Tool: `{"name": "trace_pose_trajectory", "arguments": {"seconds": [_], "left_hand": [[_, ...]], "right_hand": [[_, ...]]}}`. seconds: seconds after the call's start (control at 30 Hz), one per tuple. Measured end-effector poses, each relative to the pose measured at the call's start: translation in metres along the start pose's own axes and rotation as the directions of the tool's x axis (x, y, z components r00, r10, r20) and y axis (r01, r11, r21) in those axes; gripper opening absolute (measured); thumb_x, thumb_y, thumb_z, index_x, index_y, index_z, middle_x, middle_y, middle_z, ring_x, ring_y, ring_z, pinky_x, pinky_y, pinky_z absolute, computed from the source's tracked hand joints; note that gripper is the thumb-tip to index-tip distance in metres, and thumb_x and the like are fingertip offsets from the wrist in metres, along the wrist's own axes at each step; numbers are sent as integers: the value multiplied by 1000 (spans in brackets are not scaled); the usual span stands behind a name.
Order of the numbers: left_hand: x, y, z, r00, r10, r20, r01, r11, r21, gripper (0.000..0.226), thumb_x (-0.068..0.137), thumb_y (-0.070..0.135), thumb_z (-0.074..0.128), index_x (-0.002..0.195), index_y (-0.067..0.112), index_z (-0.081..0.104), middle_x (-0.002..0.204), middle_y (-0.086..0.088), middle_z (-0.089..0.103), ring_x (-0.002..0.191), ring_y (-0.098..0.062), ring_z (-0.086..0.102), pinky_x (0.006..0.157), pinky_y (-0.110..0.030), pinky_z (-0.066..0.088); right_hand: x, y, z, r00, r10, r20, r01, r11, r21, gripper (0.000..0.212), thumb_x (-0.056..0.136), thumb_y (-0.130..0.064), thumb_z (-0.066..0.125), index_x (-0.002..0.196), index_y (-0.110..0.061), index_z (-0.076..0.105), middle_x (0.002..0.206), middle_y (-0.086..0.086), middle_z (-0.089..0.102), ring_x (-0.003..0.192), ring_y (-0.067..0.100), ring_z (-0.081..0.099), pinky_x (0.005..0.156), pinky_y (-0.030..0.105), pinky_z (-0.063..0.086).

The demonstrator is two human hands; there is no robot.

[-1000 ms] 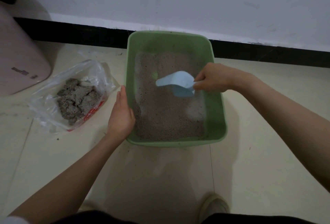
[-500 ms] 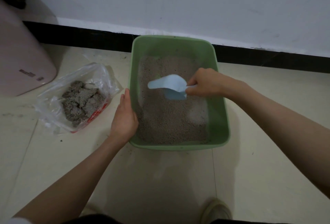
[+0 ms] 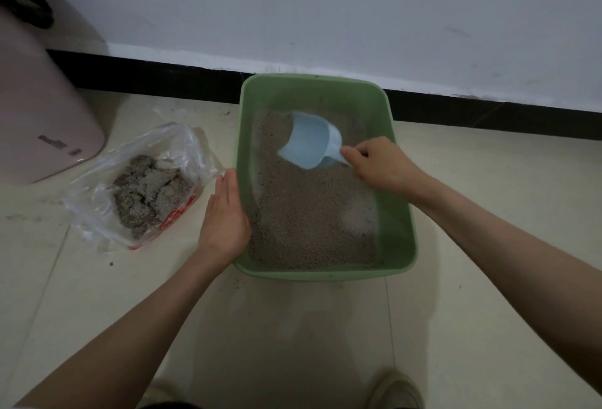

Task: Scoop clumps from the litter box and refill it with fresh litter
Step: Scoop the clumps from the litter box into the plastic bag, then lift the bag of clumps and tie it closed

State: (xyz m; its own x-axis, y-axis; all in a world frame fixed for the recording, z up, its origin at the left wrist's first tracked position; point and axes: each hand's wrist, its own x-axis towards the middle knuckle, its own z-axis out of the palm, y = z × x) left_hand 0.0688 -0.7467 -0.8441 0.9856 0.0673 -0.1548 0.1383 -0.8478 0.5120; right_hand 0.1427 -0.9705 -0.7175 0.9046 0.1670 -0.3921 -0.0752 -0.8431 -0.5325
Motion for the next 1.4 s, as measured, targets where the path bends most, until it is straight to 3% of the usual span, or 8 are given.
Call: {"name": "trace_pose_trajectory", "arguments": {"seconds": [0.1,0.2,0.33,0.47,0.6,0.9,1.23,1.4], "left_hand": [[1,-1,-3,999,15,48,-14,1000,-10,72,89,-2,35,148,3,-6,157,-16,-2,145,-26,-2,119,-37,6],[1,-2,-8,993,27,113,-27,1000,2,69,94,7,35,147,4,-9,157,-14,-6,145,-24,-6,118,-36,4],[-3,-6,-28,984,89,155,-76,993,-88,61,100,24,34,150,8,3,158,-8,1,145,-19,-6,116,-31,3],[-17,-29,-56,997,79,24,-73,980,-184,47,100,23,35,144,11,31,155,-2,20,143,-11,5,116,-26,6],[-45,-69,-83,977,-178,-114,143,954,-262,45,100,22,36,144,13,33,149,-6,35,138,-24,31,110,-33,26],[-118,-159,-90,776,-598,-202,492,774,-399,46,98,12,36,144,7,32,149,-11,35,136,-28,34,112,-37,25],[-95,-180,-100,780,-597,-188,489,769,-411,46,98,12,36,144,8,31,149,-10,34,137,-25,32,111,-31,22],[-77,-194,-106,822,-558,-112,489,793,-363,50,98,16,38,146,8,26,151,-8,30,139,-23,29,110,-28,21]], "right_hand": [[-7,-7,-2,996,90,-17,-81,955,285,29,102,-27,34,87,-10,52,66,2,50,51,10,42,47,19,37],[-15,-17,0,983,119,143,-183,751,634,20,103,-19,32,110,-7,47,80,4,59,64,10,50,60,20,43],[-15,-42,13,958,75,278,-257,656,709,18,100,-8,36,115,-5,44,90,6,60,76,13,52,72,27,44],[-19,-66,41,911,42,409,-345,621,704,18,97,-3,40,113,2,48,91,10,51,78,16,50,70,28,42],[-26,-88,82,788,-33,614,-438,670,599,13,97,2,39,97,-1,52,83,9,51,73,16,50,70,28,43],[-34,-100,205,601,50,798,-265,954,139,39,95,6,32,132,1,44,90,6,53,73,11,48,65,22,42],[-7,-134,269,742,-3,670,-33,999,41,40,87,1,46,123,-4,61,126,16,59,114,28,57,99,34,46],[7,-139,276,794,49,605,-219,953,210,21,87,2,50,99,5,66,100,22,63,84,24,58,78,39,51]]}}
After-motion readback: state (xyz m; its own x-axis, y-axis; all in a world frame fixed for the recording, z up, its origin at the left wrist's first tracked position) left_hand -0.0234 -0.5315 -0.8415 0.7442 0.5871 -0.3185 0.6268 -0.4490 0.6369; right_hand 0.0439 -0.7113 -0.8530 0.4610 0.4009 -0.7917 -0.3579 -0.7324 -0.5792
